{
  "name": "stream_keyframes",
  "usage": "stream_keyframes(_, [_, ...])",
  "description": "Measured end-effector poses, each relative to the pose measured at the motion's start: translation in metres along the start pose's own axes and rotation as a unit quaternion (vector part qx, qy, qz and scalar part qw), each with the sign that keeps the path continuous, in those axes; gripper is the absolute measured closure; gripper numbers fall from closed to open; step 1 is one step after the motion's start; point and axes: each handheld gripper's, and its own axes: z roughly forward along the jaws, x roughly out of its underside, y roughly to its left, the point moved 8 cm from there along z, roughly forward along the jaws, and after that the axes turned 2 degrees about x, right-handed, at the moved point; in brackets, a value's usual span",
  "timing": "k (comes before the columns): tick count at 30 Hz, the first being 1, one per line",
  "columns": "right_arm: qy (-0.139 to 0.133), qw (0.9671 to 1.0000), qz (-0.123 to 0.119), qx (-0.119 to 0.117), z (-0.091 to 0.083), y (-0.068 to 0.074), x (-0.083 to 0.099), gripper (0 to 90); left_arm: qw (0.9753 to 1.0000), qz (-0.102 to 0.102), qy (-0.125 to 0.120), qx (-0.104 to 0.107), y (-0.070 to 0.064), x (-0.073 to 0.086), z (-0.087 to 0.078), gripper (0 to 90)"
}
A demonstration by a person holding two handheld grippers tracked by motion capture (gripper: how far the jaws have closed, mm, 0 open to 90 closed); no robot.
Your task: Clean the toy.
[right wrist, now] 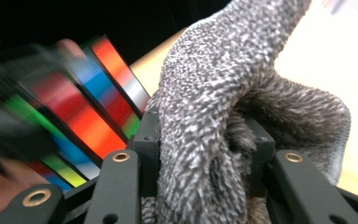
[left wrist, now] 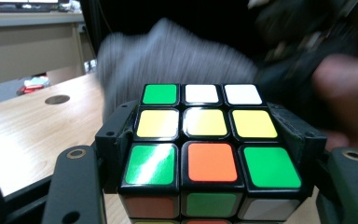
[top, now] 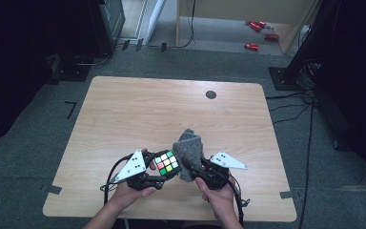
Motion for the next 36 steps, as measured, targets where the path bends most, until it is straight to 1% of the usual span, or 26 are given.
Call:
stream_keyframes(1, [0.009,1.0000,-0.002,0.001,0.002,-0.001,0.004,59.9,0.9999,-0.008,-0.007,0.001,0.002,-0.002,-0.001,34.5])
stream_keyframes(2, [0.015,0.9999,-0.003,-0.005,0.004,-0.001,0.006,59.8,0.9999,-0.012,-0.007,-0.003,0.005,-0.002,-0.002,34.5])
stream_keyframes(3, [0.010,0.9998,0.000,-0.015,0.003,0.002,0.004,59.8,0.9999,-0.010,-0.003,-0.007,0.006,-0.001,-0.002,34.5])
stream_keyframes(4, [-0.001,0.9998,-0.001,-0.022,0.001,0.006,-0.001,59.8,0.9999,-0.010,0.001,-0.006,0.006,0.001,-0.001,34.5])
stream_keyframes(6, [-0.020,0.9995,-0.009,-0.024,-0.005,0.010,-0.011,59.6,0.9999,-0.004,0.010,-0.006,0.005,0.005,0.000,34.5])
stream_keyframes(7, [-0.033,0.9991,-0.008,-0.027,-0.010,0.012,-0.017,59.7,0.9998,-0.001,0.017,-0.006,0.005,0.007,0.002,34.5])
stream_keyframes(9, [-0.063,0.9970,0.010,-0.044,-0.017,0.014,-0.026,59.6,0.9998,0.005,0.021,-0.004,0.002,0.008,0.004,34.5])
stream_keyframes(10, [-0.067,0.9965,0.015,-0.047,-0.018,0.014,-0.027,59.7,0.9999,0.003,0.016,0.002,-0.001,0.007,0.005,34.5])
stream_keyframes(11, [-0.062,0.9970,0.015,-0.043,-0.017,0.013,-0.025,59.7,0.9999,0.004,0.012,0.005,-0.003,0.005,0.005,34.5])
stream_keyframes(13, [-0.052,0.9976,0.023,-0.039,-0.014,0.010,-0.021,59.9,0.9999,0.007,0.007,0.005,-0.005,0.002,0.003,34.5])
stream_keyframes(14, [-0.048,0.9977,0.032,-0.037,-0.013,0.008,-0.018,60.0,0.9999,0.007,0.003,0.007,-0.005,0.001,0.002,34.5])
stream_keyframes(15, [-0.039,0.9981,0.038,-0.029,-0.010,0.004,-0.014,60.0,1.0000,0.007,0.002,0.007,-0.004,0.000,0.002,34.5])
stream_keyframes(16, [-0.030,0.9987,0.037,-0.022,-0.008,0.002,-0.011,60.1,1.0000,0.006,0.003,0.006,-0.004,0.001,0.002,34.5])
stream_keyframes(17, [-0.025,0.9989,0.034,-0.019,-0.007,0.001,-0.009,60.1,0.9999,0.007,0.007,0.004,-0.003,0.002,0.002,34.5])
stream_keyframes(18, [-0.024,0.9988,0.037,-0.018,-0.007,0.000,-0.009,60.1,0.9998,0.010,0.016,-0.001,-0.002,0.005,0.004,34.5])
stream_keyframes(20, [-0.039,0.9978,0.045,-0.030,-0.010,0.002,-0.014,60.1,0.9989,0.028,0.036,-0.010,-0.002,0.011,0.008,34.5])
stream_keyframes(21, [-0.049,0.9970,0.047,-0.038,-0.012,0.004,-0.018,60.0,0.9984,0.036,0.043,-0.014,-0.003,0.014,0.010,34.5])
stream_keyframes(22, [-0.054,0.9964,0.050,-0.041,-0.015,0.006,-0.021,60.0,0.9978,0.043,0.049,-0.015,-0.005,0.016,0.012,34.5])
stream_keyframes(24, [-0.064,0.9958,0.049,-0.043,-0.017,0.009,-0.024,60.0,0.9980,0.040,0.048,-0.010,-0.007,0.016,0.013,34.5])
stream_keyframes(27, [-0.063,0.9953,0.059,-0.045,-0.015,0.009,-0.021,59.9,0.9983,0.041,0.040,-0.008,-0.009,0.012,0.011,34.5])
stream_keyframes(29, [-0.053,0.9951,0.074,-0.041,-0.011,0.004,-0.014,60.0,0.9991,0.033,0.024,-0.004,-0.008,0.007,0.007,34.5])
stream_keyframes(31, [-0.039,0.9954,0.081,-0.033,-0.006,0.001,-0.007,60.1,0.9994,0.029,0.018,-0.004,-0.006,0.005,0.004,34.5])
stream_keyframes(32, [-0.035,0.9955,0.082,-0.031,-0.004,0.001,-0.005,60.1,0.9994,0.029,0.021,-0.003,-0.005,0.006,0.005,34.5])
stream_keyframes(34, [-0.040,0.9950,0.085,-0.035,-0.006,0.001,-0.007,60.1,0.9992,0.027,0.030,-0.003,-0.004,0.010,0.007,34.5])
stream_keyframes(35, [-0.046,0.9942,0.088,-0.040,-0.008,0.002,-0.011,60.0,0.9987,0.026,0.043,-0.002,-0.005,0.015,0.010,34.5])
stream_keyframes(36, [-0.057,0.9927,0.093,-0.052,-0.012,0.004,-0.016,60.0,0.9981,0.031,0.053,-0.005,-0.005,0.018,0.013,34.5])
